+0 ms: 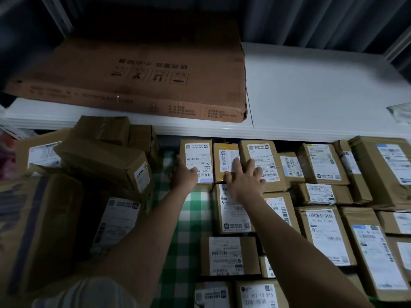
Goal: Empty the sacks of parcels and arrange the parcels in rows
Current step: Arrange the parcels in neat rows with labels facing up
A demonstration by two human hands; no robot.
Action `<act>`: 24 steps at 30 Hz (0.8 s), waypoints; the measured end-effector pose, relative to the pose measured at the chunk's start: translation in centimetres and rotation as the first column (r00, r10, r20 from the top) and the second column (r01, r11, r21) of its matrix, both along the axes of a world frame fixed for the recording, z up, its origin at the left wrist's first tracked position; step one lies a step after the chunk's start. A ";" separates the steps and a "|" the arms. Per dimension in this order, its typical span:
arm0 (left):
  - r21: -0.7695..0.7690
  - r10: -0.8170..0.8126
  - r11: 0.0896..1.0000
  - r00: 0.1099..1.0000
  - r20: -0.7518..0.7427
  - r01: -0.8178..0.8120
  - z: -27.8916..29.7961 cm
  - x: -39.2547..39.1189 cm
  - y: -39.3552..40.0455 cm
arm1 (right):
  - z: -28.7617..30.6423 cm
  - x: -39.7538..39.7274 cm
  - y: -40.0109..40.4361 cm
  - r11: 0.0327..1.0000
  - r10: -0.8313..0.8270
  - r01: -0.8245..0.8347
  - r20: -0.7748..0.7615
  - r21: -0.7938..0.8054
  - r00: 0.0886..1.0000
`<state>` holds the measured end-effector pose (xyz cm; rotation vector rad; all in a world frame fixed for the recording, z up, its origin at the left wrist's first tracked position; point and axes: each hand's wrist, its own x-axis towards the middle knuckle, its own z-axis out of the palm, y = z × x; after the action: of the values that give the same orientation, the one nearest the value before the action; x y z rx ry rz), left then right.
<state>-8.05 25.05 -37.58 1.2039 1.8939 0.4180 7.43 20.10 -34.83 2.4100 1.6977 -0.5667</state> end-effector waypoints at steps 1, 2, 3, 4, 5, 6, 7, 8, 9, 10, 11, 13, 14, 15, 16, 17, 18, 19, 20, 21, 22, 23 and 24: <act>-0.012 -0.018 1.000 0.999 -0.042 0.018 0.6 0.1 -0.4 | 0.3 -0.1 0.0 1.000 -0.002 0.002 -0.008 -0.004 1.000; -0.024 -0.045 0.999 0.996 -0.083 0.044 1.3 0.1 -0.9 | 0.8 -0.4 0.0 1.000 0.003 -0.003 -0.014 -0.001 1.000; -0.033 -0.076 0.997 0.991 -0.113 0.072 2.1 0.3 -1.5 | 1.2 -0.6 -0.2 1.000 0.016 -0.016 -0.021 0.011 1.000; -0.033 -0.113 0.993 0.985 -0.128 0.109 2.8 0.5 -2.1 | 1.6 -0.9 -0.4 0.998 0.041 -0.039 -0.040 0.047 0.998; -0.020 -0.151 0.989 0.981 -0.124 0.150 3.7 0.5 -2.9 | 2.1 -1.3 -0.6 0.991 0.079 -0.069 -0.081 0.113 0.994; 0.004 -0.197 0.980 0.975 -0.103 0.198 4.6 0.5 -3.7 | 2.7 -1.7 -0.8 0.973 0.127 -0.094 -0.147 0.212 0.981; 0.053 -0.241 0.968 0.967 -0.079 0.245 5.7 0.2 -4.5 | 3.4 -2.3 -1.1 0.936 0.194 -0.110 -0.229 0.333 0.954; 0.114 -0.274 0.953 0.959 -0.069 0.280 6.9 -0.2 -5.4 | 4.1 -2.8 -1.4 0.891 0.262 -0.102 -0.316 0.443 0.912; 0.173 -0.284 0.940 0.955 -0.079 0.294 8.4 -0.7 -6.3 | 4.8 -3.5 -1.8 0.847 0.317 -0.066 -0.402 0.527 0.859; 0.227 -0.285 0.925 0.952 -0.115 0.304 9.7 -1.0 -7.0 | 5.1 -4.1 -2.1 0.821 0.340 -0.001 -0.488 0.571 0.804; 0.283 -0.267 0.909 0.950 -0.164 0.305 11.5 -1.9 -7.9 | 5.6 -5.1 -2.5 0.818 0.336 0.071 -0.574 0.571 0.747; 0.383 -0.205 0.878 0.949 -0.240 0.287 14.5 -3.4 -9.0 | 6.5 -7.4 -3.0 0.845 0.307 0.147 -0.692 0.514 0.653; 0.422 -0.166 0.869 0.956 -0.242 0.258 15.6 -4.3 -9.3 | 7.1 -8.6 -3.2 0.860 0.347 0.105 -0.723 0.499 0.597; 0.456 -0.118 0.866 0.970 -0.213 0.206 16.9 -5.6 -9.8 | 7.9 -10.2 -3.5 0.867 0.418 0.025 -0.755 0.497 0.505; 0.486 -0.072 0.862 0.983 -0.167 0.146 17.7 -6.3 -9.8 | 8.2 -11.4 -3.6 0.872 0.461 -0.046 -0.787 0.487 0.410; 0.516 -0.023 0.853 0.993 -0.112 0.078 18.5 -7.6 -10.0 | 8.8 -12.9 -3.7 0.875 0.477 -0.101 -0.810 0.473 0.341; 0.550 0.025 0.835 0.997 -0.068 0.016 19.2 -8.8 -10.3 | 9.3 -14.4 -3.9 0.884 0.464 -0.107 -0.823 0.456 0.327; 0.565 0.065 0.824 0.998 -0.024 -0.040 19.6 -9.7 -10.4 | 9.3 -15.4 -3.8 0.891 0.444 -0.067 -0.829 0.449 0.342; 0.567 0.103 0.819 0.995 0.009 -0.090 19.9 -10.7 -10.6 | 9.2 -16.5 -3.7 0.890 0.425 -0.005 -0.825 0.456 0.372; 0.557 0.128 0.821 0.991 0.037 -0.126 20.3 -11.6 -10.8 | 9.2 -17.6 -3.7 0.890 0.398 0.052 -0.825 0.454 0.401; 0.527 0.139 0.835 0.987 0.075 -0.158 20.3 -12.3 -10.9 | 9.2 -18.3 -3.8 0.894 0.357 0.092 -0.824 0.437 0.440; 0.488 0.143 0.853 0.982 0.121 -0.184 20.4 -12.8 -10.9 | 9.1 -18.7 -3.7 0.895 0.319 0.121 -0.806 0.429 0.499; 0.448 0.144 0.871 0.976 0.163 -0.204 20.2 -13.2 -10.9 | 9.0 -18.8 -3.7 0.891 0.296 0.134 -0.780 0.433 0.551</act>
<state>-21.27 14.12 -17.37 1.2709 1.8554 1.0711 -11.35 16.38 -25.84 2.4657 2.5185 -1.7210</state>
